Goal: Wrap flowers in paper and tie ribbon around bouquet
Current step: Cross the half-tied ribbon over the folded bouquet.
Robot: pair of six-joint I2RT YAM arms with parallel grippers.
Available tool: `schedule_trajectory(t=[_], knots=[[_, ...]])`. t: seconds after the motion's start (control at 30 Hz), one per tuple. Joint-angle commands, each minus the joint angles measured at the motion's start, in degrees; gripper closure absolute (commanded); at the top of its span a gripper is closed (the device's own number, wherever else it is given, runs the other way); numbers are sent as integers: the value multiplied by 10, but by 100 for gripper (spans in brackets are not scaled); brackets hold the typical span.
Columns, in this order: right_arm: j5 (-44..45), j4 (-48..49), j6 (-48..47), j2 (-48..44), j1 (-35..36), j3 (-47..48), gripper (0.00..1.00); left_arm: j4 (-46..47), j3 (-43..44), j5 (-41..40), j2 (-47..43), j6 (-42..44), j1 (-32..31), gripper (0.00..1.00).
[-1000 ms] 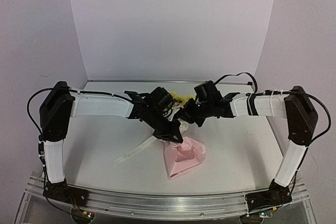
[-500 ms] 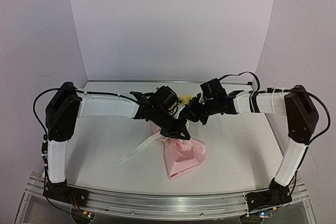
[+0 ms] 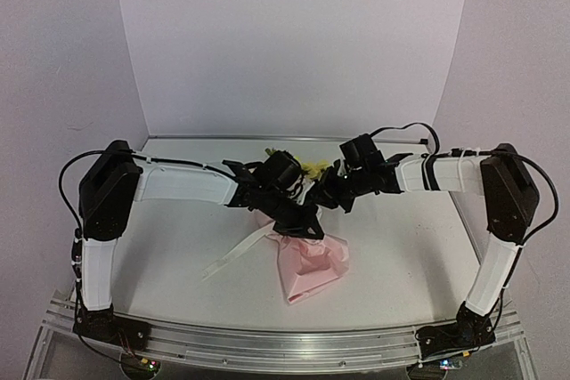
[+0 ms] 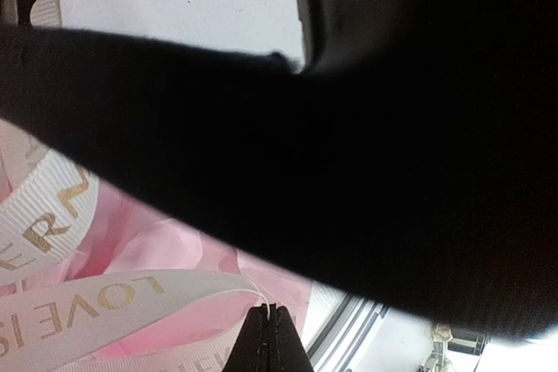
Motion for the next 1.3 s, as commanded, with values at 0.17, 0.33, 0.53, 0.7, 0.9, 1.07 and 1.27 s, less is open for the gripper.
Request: schedule_trajectory(t=[0.17, 0.33, 0.53, 0.7, 0.9, 1.07, 1.27], knots=[[-49, 127, 11, -59, 19, 9, 100, 83, -123, -6, -87, 11, -42, 100], [-48, 137, 21, -74, 27, -10, 100, 109, -160, -29, -116, 3, -41, 100], [-42, 142, 32, -73, 32, -18, 100, 144, -200, -49, -146, -12, -34, 100], [-49, 145, 38, -45, 32, 12, 100, 142, -180, -32, -122, -9, -34, 100], [-51, 141, 39, -23, 32, 19, 99, 123, -153, -56, -112, 1, -33, 96], [-38, 128, 33, -30, 32, 9, 86, 129, -165, -80, -135, -13, -21, 74], [-14, 79, 3, -54, 32, 10, 66, 133, -203, -94, -183, -18, -3, 62]])
